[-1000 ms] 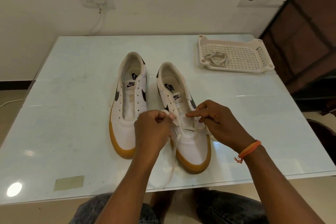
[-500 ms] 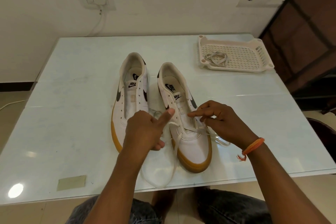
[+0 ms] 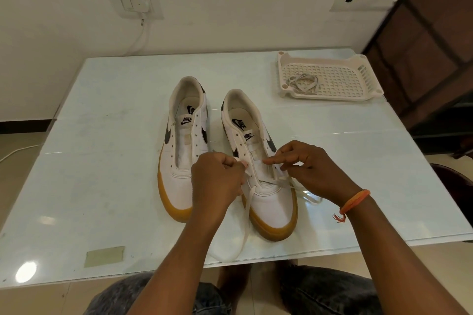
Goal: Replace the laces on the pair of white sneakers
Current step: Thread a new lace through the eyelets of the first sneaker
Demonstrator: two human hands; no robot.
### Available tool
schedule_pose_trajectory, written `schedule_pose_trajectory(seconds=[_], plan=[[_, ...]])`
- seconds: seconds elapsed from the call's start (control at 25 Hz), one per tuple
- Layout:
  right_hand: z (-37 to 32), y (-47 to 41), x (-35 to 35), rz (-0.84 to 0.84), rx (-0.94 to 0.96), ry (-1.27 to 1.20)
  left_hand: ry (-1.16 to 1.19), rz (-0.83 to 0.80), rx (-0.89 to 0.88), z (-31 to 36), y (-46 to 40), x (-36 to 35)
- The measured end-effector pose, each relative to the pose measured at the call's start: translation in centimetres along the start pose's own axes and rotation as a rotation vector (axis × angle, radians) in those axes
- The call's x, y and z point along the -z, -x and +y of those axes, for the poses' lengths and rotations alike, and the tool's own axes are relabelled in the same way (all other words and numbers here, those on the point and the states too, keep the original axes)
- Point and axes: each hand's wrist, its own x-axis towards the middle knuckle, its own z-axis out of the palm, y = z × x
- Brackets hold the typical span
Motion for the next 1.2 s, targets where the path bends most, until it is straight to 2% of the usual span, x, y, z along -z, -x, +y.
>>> schedule_pose_trajectory(seconds=[0.16,0.24,0.32,0.4,0.48,0.56,0.72,0.8,0.92,1.2], plan=[[-0.3,0.1,0.2,0.004,0.003,-0.017,0.099,0.381,-0.149,0.2,-1.6,3.1],[-0.3,0.1,0.2,0.004,0.002,-0.029,0.145,0.486,-0.147,0.0,-2.1,4.5],[-0.3,0.0,0.1,0.001,-0.005,-0.036,0.095,0.349,-0.07,-0.1,-2.0,4.9],[-0.2,0.0,0.2,0.004,-0.015,-0.052,-0.095,0.089,0.055,0.0,-1.4,4.3],[-0.3,0.0,0.2,0.009,-0.016,-0.066,-0.26,-0.081,0.163,-0.1,-0.9,3.5],[-0.3,0.0,0.1,0.015,-0.012,-0.079,-0.298,-0.107,0.167,0.0,-0.4,2.9],[-0.3,0.0,0.1,0.022,0.012,-0.043,-0.253,0.042,-0.094,0.3,0.2,1.9],[-0.1,0.1,0.4,0.02,0.003,-0.027,-0.164,-0.063,-0.079,0.5,0.0,1.5],[-0.2,0.3,0.7,0.013,-0.023,-0.022,-0.184,-0.182,-0.013,0.0,-0.4,0.9],[-1.3,-0.3,-1.9,0.254,-0.148,0.144,-0.196,-0.273,0.027,-0.3,-0.8,0.6]])
